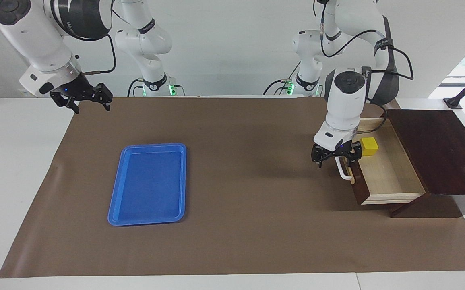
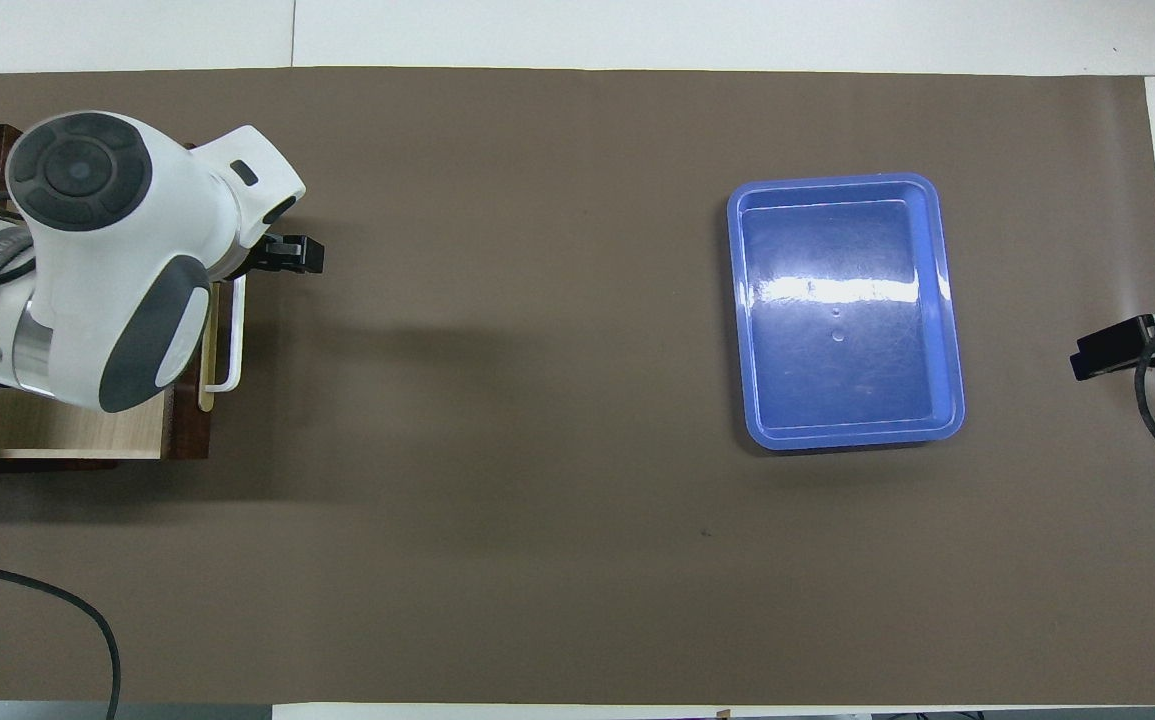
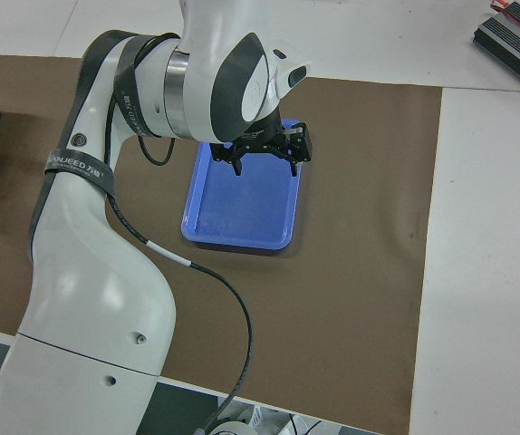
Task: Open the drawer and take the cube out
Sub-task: 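Release the handle and lower the left gripper over the yellow cube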
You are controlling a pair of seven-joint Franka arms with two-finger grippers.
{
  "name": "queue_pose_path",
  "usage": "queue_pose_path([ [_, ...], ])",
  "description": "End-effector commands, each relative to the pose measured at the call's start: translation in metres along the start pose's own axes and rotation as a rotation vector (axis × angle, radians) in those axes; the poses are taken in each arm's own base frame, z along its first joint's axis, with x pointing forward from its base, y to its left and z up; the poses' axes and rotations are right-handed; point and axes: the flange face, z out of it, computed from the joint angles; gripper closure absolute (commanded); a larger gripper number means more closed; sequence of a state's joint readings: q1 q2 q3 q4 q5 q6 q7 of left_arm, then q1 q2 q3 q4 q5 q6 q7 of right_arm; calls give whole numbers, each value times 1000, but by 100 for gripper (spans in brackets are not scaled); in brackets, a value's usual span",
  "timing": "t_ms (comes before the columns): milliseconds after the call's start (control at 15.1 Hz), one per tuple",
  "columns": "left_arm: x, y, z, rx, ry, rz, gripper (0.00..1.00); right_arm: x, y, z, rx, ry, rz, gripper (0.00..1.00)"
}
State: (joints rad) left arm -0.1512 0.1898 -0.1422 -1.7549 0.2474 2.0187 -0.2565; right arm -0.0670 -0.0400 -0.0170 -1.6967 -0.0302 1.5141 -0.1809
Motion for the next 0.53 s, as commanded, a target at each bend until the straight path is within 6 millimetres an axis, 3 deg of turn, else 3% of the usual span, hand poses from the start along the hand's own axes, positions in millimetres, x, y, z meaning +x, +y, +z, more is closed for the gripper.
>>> queue_pose_path([
  [0,12,-37,-37,-6,-49,-138,0,-6,4,0,-16,11,-18,0],
  [66,9,-71,-50,-11,-53,-247,0,-6,4,0,-16,11,-18,0],
  [133,3,-91,-59,-43,-58,-363,0,-6,4,0,-16,11,-18,0],
  [266,-13,-142,-53,-81,-98,-715,0,-6,4,-1,-15,12,-19,0],
  [465,-33,-164,-34,-59,-128,-1104,0,-6,4,-1,-15,12,-19,0],
])
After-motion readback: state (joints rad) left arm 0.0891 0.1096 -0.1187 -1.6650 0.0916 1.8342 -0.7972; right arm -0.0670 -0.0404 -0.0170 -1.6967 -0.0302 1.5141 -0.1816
